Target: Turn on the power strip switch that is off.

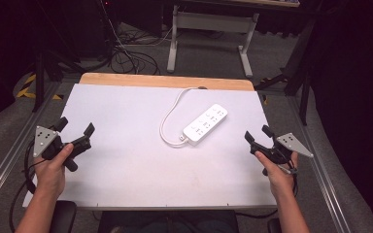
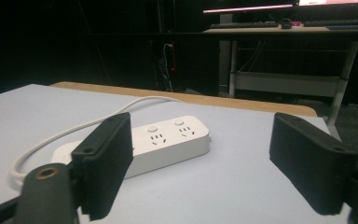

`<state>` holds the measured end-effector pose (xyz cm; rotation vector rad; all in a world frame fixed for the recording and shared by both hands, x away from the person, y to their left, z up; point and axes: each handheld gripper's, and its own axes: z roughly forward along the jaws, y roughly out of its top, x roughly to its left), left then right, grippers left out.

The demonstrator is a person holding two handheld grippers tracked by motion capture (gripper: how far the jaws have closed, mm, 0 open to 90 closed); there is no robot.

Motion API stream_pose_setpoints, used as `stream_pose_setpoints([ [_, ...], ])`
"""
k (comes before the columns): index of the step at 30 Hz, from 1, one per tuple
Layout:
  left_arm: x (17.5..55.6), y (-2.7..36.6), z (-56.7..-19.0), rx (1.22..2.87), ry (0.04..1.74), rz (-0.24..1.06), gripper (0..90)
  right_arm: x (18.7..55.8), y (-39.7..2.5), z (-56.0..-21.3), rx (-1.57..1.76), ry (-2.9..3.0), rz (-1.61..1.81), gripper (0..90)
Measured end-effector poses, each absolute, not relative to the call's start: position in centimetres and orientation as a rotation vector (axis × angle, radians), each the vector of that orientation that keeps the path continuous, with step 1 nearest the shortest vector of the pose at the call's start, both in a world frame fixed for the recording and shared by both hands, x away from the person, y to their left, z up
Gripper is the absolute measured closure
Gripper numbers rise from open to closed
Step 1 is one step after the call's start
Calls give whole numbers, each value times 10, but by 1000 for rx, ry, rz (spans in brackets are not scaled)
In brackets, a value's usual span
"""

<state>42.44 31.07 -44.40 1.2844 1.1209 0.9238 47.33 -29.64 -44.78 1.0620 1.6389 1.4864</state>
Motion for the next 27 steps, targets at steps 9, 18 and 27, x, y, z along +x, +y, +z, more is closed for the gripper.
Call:
stream_pose_setpoints([
  [9,425,311,-444,1281,1122,920,70,472,-293,-448,978,1777,1502,732],
  [18,425,311,-444,1281,1121,917,70,467,-292,-440,1047,1894,1501,900],
  [27,425,311,-444,1282,1120,916,70,464,-290,-432,1012,1882,1508,900],
])
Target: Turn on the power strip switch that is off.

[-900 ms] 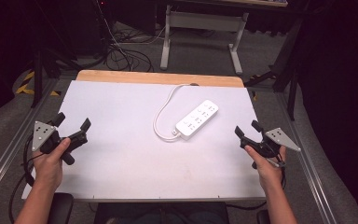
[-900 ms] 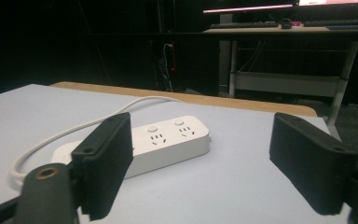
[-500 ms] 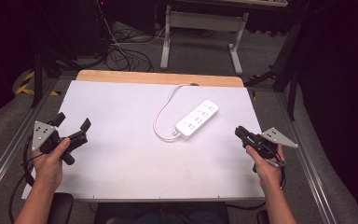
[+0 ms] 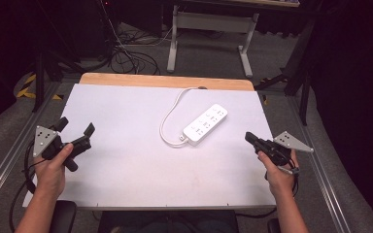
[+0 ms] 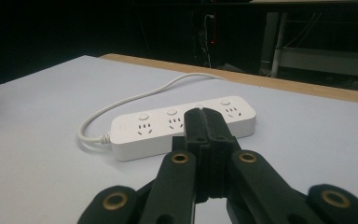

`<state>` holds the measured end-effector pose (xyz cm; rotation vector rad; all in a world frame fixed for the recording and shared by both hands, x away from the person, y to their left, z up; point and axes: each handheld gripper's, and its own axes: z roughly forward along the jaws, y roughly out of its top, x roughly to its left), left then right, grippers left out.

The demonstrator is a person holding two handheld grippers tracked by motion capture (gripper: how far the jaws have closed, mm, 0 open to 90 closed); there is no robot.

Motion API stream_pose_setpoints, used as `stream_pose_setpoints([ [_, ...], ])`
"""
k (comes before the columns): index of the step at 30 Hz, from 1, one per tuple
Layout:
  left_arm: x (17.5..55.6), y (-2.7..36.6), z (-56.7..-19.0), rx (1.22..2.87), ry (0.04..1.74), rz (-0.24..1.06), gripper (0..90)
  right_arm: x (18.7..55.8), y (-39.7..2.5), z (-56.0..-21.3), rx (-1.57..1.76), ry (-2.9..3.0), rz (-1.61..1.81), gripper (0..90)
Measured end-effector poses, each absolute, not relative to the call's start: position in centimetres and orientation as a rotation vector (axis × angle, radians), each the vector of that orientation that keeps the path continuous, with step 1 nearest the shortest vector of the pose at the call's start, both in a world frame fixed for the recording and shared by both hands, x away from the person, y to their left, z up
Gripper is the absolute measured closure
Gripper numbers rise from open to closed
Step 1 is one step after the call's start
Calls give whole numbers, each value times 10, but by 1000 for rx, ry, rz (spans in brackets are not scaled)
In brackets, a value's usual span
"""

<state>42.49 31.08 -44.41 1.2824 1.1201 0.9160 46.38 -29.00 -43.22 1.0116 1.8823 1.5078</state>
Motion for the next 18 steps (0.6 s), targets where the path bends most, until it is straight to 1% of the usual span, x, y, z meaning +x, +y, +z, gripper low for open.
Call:
stream_pose_setpoints([
  [8,425,310,-444,1287,1118,916,71,465,-292,-430,1042,1878,1519,900],
  [18,426,310,-445,1297,1115,918,73,474,-282,-425,1036,1917,1503,900],
])
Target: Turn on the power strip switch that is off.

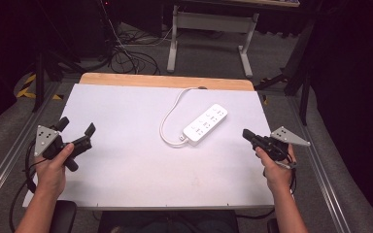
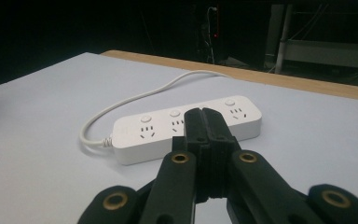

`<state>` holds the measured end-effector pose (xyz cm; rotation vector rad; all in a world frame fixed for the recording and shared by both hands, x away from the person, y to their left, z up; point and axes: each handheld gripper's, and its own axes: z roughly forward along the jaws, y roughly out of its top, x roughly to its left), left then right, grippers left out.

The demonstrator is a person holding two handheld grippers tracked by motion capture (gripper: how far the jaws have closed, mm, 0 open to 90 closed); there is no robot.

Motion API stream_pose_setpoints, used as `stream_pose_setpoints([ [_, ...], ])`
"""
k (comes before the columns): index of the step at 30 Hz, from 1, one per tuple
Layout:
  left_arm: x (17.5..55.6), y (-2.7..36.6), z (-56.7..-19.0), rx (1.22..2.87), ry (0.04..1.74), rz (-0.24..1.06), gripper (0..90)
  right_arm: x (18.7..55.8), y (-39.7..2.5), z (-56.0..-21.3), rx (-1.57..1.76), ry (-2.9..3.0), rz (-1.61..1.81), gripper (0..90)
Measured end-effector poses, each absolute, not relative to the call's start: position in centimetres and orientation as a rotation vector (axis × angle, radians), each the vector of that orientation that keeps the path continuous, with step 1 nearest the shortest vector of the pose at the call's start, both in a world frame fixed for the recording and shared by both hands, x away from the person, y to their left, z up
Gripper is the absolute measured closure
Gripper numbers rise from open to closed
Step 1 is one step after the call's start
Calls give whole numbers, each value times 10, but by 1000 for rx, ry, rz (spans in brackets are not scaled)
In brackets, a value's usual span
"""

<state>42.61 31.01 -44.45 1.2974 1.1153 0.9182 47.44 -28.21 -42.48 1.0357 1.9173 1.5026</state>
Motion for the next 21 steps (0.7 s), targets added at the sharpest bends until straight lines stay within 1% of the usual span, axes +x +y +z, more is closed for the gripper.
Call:
stream_pose_setpoints([
  [6,427,309,-445,1305,1110,916,74,487,-273,-416,1032,1918,1515,900],
  [13,427,310,-445,1303,1110,917,74,500,-259,-415,1012,1951,1488,900],
  [18,427,309,-445,1311,1106,915,74,522,-247,-410,1000,1964,1483,900],
  [21,427,309,-445,1312,1106,915,74,528,-243,-410,996,1976,1470,900],
])
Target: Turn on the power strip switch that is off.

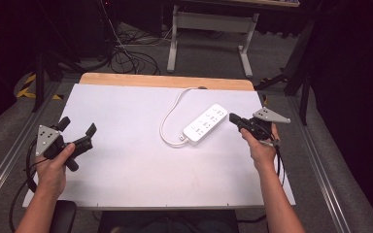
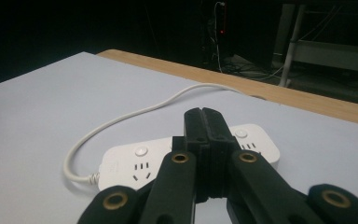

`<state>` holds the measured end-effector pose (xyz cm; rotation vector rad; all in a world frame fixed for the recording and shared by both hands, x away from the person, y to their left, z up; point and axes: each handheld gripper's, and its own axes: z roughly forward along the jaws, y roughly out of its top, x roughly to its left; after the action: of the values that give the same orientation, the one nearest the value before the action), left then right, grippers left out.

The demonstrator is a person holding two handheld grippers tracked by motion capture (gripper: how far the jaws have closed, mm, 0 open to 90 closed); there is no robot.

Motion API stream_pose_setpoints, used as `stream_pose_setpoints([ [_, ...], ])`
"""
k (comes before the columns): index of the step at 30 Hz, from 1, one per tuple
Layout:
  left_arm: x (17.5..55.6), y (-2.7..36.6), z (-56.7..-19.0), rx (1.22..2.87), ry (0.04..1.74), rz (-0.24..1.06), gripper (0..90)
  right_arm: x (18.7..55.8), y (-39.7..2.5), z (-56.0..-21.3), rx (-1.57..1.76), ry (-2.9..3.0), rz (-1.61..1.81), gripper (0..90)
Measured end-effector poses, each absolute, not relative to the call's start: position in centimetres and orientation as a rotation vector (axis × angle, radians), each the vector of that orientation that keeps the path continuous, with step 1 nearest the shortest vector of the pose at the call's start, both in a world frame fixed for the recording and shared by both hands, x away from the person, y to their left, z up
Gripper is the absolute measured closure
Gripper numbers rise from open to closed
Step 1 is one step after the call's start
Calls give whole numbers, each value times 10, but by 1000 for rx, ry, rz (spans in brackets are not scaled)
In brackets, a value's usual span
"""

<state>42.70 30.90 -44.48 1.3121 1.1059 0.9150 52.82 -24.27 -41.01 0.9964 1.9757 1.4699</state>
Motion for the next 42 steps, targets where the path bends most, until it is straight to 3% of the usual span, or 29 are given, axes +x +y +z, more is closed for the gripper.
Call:
stream_pose_setpoints([
  [25,423,314,-446,1303,1120,919,74,586,-191,-415,939,2091,1358,900],
  [42,421,316,-446,1300,1124,922,72,628,-176,-445,1024,2211,1160,900],
])
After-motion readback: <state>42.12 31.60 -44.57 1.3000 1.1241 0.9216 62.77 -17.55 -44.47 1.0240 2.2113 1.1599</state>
